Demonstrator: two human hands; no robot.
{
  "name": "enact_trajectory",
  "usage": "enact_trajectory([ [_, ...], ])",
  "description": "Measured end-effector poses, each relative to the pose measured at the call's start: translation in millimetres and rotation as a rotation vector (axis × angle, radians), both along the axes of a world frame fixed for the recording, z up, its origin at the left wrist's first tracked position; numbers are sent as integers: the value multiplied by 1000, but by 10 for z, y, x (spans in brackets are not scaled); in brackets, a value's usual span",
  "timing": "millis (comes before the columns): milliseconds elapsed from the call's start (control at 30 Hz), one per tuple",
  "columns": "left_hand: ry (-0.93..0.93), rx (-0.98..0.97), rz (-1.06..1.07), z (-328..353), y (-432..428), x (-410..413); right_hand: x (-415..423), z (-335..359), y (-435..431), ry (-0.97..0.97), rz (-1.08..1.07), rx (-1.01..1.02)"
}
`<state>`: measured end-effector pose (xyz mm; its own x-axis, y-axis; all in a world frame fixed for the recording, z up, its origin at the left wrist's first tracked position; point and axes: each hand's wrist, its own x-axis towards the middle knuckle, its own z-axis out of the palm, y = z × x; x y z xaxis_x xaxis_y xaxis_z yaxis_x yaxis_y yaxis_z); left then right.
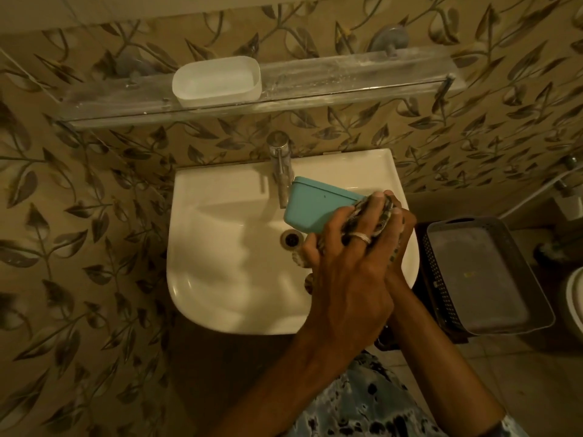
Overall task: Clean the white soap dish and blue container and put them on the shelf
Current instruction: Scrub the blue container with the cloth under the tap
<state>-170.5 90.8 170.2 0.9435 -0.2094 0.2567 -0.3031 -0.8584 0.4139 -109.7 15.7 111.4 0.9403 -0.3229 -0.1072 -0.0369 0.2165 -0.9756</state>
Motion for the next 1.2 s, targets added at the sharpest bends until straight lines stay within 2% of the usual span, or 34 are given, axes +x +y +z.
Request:
enact_trajectory([
  [67,-22,-41,14,-45,36,67,-25,-56,-15,103,35,-73],
  [100,-35,-74,42,-69,80,111,2,-8,-13,84,-42,-99],
  [200,-39,-139,153,-136,288,240,135,115,5,150,-249,17],
  [367,74,-307,332,-141,602,445,112,98,-4,177,-248,69],
  [433,55,-297,341,-121,576,429,117,120,-3,176,-238,74],
  [533,-13,-162,273,-98,355,281,155,148,27,174,-238,19],
  [600,-23,-109,163,-78,148,157,159,163,31,102,-223,-31],
  [700,-44,-48,37,-79,-28,76,145,81,-22,16,-106,-264],
  [767,-46,-54,22,-100,6,124,133,23,-42,31,-68,-258],
  [833,-48,-92,41,-120,113,193,134,34,-38,98,-147,-144],
  [900,-57,-136,96,-151,257,292,175,81,-20,146,-249,74],
  [1033,48,-273,263,-203,603,513,187,35,-50,165,-260,87],
  [1200,174,-392,348,-239,834,660,153,25,-95,162,-243,126],
])
